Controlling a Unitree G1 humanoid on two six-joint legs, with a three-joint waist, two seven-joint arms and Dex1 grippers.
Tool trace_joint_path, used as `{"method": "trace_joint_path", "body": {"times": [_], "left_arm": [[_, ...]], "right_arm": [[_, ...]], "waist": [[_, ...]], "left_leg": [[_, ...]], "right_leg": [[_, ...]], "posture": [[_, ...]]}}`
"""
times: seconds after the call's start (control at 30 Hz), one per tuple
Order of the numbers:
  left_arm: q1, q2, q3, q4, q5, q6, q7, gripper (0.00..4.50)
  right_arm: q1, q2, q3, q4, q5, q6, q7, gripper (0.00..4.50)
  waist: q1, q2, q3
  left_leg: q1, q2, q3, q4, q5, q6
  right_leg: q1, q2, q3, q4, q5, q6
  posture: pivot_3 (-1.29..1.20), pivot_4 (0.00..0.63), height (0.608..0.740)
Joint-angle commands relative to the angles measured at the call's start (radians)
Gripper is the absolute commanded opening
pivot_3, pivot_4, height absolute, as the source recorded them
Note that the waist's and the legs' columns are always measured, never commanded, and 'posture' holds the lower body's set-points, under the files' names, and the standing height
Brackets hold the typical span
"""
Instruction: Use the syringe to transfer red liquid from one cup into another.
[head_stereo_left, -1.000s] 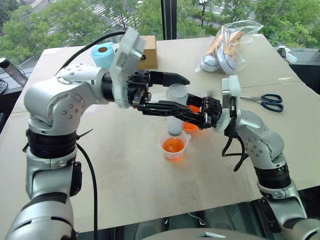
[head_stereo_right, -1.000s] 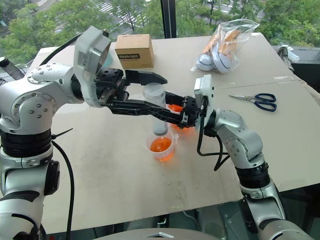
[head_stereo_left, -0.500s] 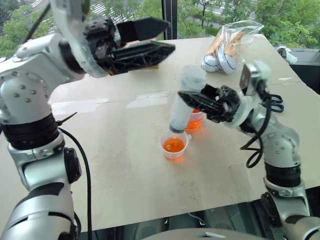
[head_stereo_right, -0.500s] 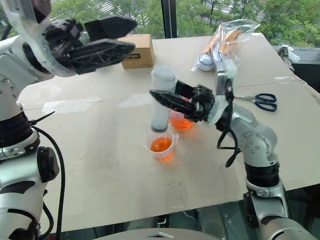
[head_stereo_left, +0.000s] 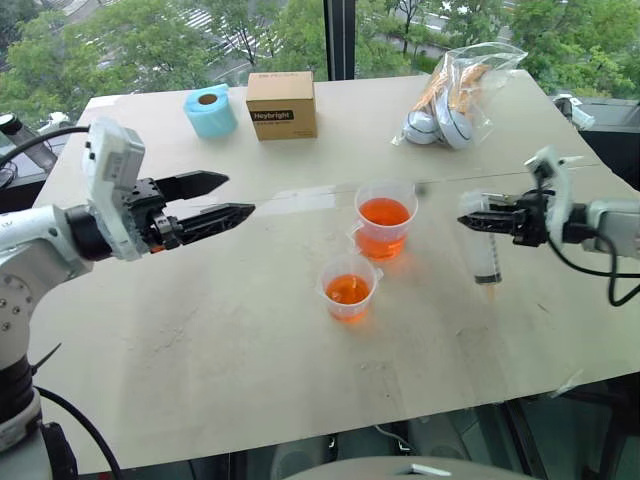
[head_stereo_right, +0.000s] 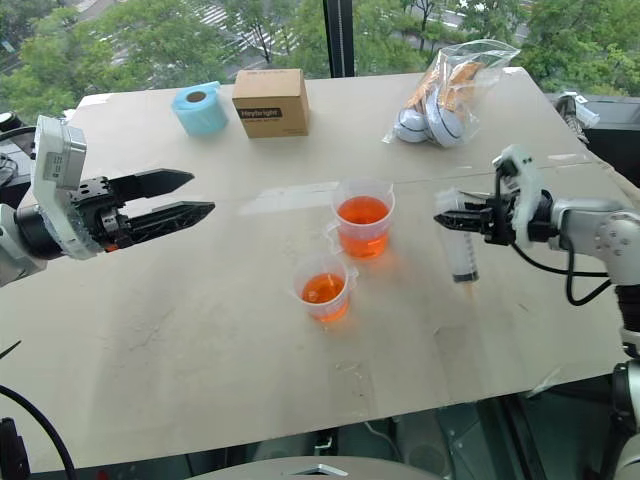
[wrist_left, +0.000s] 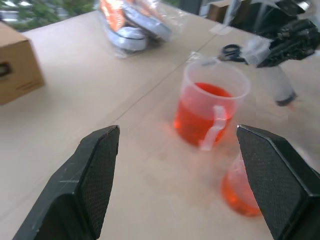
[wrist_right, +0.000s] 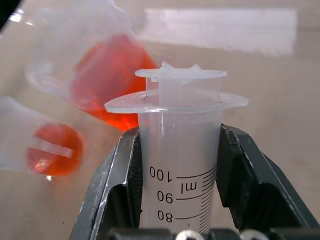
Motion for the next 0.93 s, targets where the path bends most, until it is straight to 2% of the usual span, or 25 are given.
{"method": "trace_joint_path", "body": {"times": [0.03, 0.07, 0.17, 0.37, 0.43, 0.53, 0.67, 0.73, 0.77, 0.87, 0.93], "left_arm": [[0.091, 0.002, -0.022, -0.054, 0.084, -0.076, -0.007, 3.84], [0.113, -0.011, -0.028, -0.061, 0.092, -0.086, -0.002, 3.84], [0.167, -0.072, -0.046, -0.041, 0.183, -0.183, 0.051, 3.84], [0.290, -0.149, 0.022, -0.099, 0.170, -0.224, 0.045, 3.84], [0.408, -0.167, 0.022, -0.145, 0.209, -0.264, 0.023, 3.84], [0.624, -0.236, 0.011, -0.219, 0.246, -0.326, -0.003, 3.84], [0.743, -0.335, -0.052, -0.221, 0.335, -0.432, 0.042, 3.84], [0.768, -0.373, -0.074, -0.210, 0.366, -0.473, 0.057, 3.84], [0.782, -0.385, -0.083, -0.209, 0.377, -0.490, 0.059, 3.84], [0.821, -0.396, -0.095, -0.209, 0.408, -0.531, 0.052, 3.84], [0.836, -0.399, -0.102, -0.206, 0.418, -0.555, 0.046, 3.84]], "right_arm": [[-0.016, 0.030, 0.061, 0.052, -0.164, -0.146, 0.033, 2.57], [-0.010, 0.046, 0.069, 0.075, -0.208, -0.198, 0.030, 2.89], [-0.010, 0.076, 0.016, 0.095, -0.263, -0.300, 0.037, 4.44], [0.049, 0.034, -0.162, 0.030, -0.142, -0.269, 0.204, 4.48], [0.151, 0.022, -0.217, -0.017, -0.160, -0.418, 0.298, 4.48], [0.393, 0.027, -0.360, -0.078, -0.152, -0.569, 0.394, 4.48], [0.624, 0.001, -0.412, 0.022, -0.249, -0.830, 0.557, 4.48], [0.660, 0.005, -0.427, 0.068, -0.271, -0.896, 0.581, 4.48], [0.667, 0.018, -0.439, 0.094, -0.269, -0.942, 0.602, 4.48], [0.692, 0.024, -0.442, 0.163, -0.291, -1.026, 0.650, 4.48], [0.709, 0.024, -0.432, 0.206, -0.319, -1.080, 0.674, 4.48]], "waist": [[0.001, -0.001, 0.000], [0.002, -0.001, -0.001], [0.015, 0.000, 0.000], [0.024, 0.000, 0.000], [0.023, -0.001, -0.001], [0.026, -0.001, -0.002], [0.036, 0.000, -0.002], [0.033, 0.002, -0.001], [0.030, 0.004, -0.002], [0.017, 0.004, -0.003], [0.017, 0.004, -0.003]], "left_leg": [[-0.001, 0.000, 0.000, 0.000, 0.000, 0.000], [-0.001, 0.000, 0.000, -0.001, 0.000, 0.000], [-0.002, 0.000, 0.000, -0.002, 0.000, 0.001], [-0.002, 0.000, 0.000, -0.002, -0.001, 0.001], [-0.002, 0.000, 0.000, -0.003, -0.001, 0.001], [-0.001, 0.000, 0.000, -0.008, -0.001, 0.002], [0.000, 0.000, 0.000, -0.010, -0.002, 0.002], [0.007, 0.000, 0.000, -0.010, -0.003, 0.005], [0.017, 0.001, 0.000, -0.011, -0.004, 0.007], [0.033, 0.001, 0.000, -0.013, -0.005, 0.008], [0.035, 0.001, 0.000, -0.013, -0.005, 0.008]], "right_leg": [[-0.001, 0.000, 0.000, 0.000, 0.000, 0.000], [-0.001, 0.000, 0.000, -0.001, 0.000, 0.000], [-0.002, -0.001, 0.000, -0.003, 0.000, 0.000], [-0.001, -0.002, -0.001, -0.004, 0.000, 0.000], [0.000, -0.002, -0.002, -0.006, 0.000, 0.000], [0.001, -0.003, -0.002, -0.010, 0.000, 0.000], [0.003, -0.003, -0.002, -0.012, 0.000, 0.000], [0.009, -0.004, -0.003, -0.010, 0.000, -0.001], [0.018, -0.004, -0.002, -0.011, 0.000, -0.001], [0.032, -0.004, 0.000, -0.012, -0.002, -0.006], [0.034, -0.004, 0.000, -0.012, -0.002, -0.006]], "posture": [[0.00, 0.150, 0.740], [0.00, 0.150, 0.740], [0.00, 0.150, 0.740], [0.00, 0.150, 0.740], [0.00, 0.150, 0.740], [0.00, 0.150, 0.740], [0.00, 0.150, 0.740], [0.00, 0.150, 0.740], [0.00, 0.150, 0.740], [0.00, 0.150, 0.740], [0.00, 0.150, 0.740]]}}
